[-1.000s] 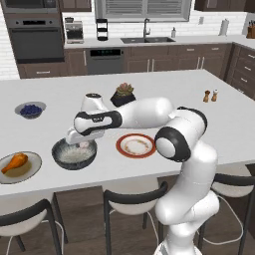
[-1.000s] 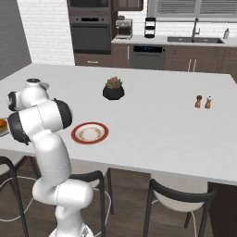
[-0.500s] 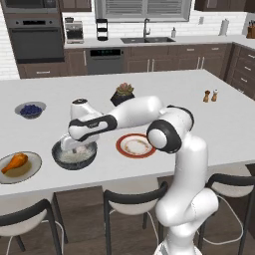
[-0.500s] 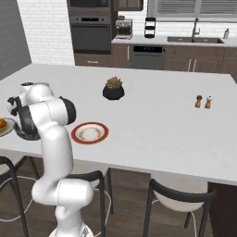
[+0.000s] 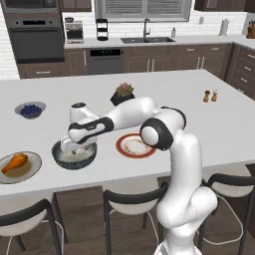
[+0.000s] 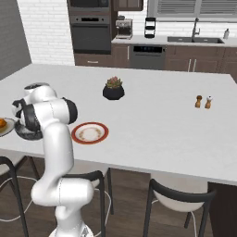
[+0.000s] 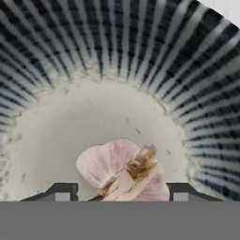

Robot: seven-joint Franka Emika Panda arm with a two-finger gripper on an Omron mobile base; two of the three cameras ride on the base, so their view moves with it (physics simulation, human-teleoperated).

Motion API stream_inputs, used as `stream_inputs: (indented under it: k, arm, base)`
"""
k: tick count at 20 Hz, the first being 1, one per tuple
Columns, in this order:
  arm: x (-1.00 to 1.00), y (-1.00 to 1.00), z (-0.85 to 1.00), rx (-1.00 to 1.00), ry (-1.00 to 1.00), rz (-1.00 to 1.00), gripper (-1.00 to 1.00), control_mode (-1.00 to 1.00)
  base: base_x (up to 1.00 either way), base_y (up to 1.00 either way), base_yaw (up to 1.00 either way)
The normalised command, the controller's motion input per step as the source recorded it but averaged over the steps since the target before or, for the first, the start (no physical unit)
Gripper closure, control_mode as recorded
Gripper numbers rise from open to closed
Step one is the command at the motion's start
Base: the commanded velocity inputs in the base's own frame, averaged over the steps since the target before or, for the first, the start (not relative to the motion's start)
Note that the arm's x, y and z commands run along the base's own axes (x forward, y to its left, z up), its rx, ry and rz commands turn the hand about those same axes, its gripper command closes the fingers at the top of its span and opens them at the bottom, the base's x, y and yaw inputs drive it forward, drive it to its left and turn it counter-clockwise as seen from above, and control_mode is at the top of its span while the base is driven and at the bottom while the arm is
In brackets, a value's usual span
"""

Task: Pick the chicken drumstick and garlic from their plates and place them in the bowl. Then put the bowl in the fridge.

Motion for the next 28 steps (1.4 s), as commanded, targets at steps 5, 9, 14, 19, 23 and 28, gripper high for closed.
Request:
stream_inputs:
  k: [5,9,14,19,23,28]
  arm:
    - [0.27,0.02,-0.26,0.00,0.00,0.00,-1.00,-1.00]
    - [-0.03,0.03,0.00,0.00,0.00,0.00,-1.00,-1.00]
    - [-0.26,0.04,0.13,0.00,-0.06,0.00,-1.00,-1.00]
    - [-0.98,-0.09,0.70,0.00,-0.25,-0.10,-1.00,-1.00]
    - [-0.78,-0.43,0.72,0.00,-0.03,-0.12,-1.00,-1.00]
    - [-0.47,-0.65,0.66,-0.02,0.17,-0.05,-1.00,-1.00]
  base:
    - [0.00,0.00,0.00]
    - [0.00,0.00,0.00]
    - [0.00,0.00,0.00]
    - [0.00,0.00,0.00]
    - [0.00,0.00,0.00]
    - [0.00,0.00,0.00]
